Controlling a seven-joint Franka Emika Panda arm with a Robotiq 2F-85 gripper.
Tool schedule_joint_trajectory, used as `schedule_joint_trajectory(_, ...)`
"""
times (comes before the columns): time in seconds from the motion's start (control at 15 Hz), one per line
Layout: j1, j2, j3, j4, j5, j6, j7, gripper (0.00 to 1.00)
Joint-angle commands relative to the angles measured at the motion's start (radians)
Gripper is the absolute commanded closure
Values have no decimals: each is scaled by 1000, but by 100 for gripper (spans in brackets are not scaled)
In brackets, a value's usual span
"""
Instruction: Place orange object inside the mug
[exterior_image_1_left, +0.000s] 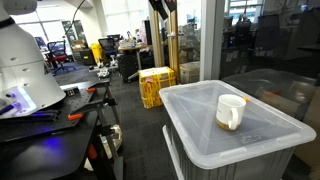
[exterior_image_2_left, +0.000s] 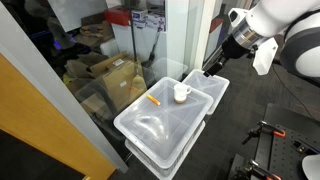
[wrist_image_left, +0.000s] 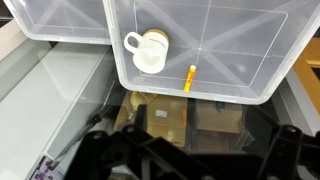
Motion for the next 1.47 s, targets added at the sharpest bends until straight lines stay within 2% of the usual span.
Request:
schedule_joint_trajectory(0.0,-22,87,24,61,-36,46,43,0)
schedule_joint_trajectory(0.13,-21,126,24,89,-43,65,43,0)
schedule_joint_trajectory(0.33,-64,187,58,136,-67,85,66,0)
schedule_joint_trajectory(0.73,-138,327,95,243,-254,88,225,0)
schedule_joint_trajectory(1.4,-105,515,47,353,-515,82,445,0)
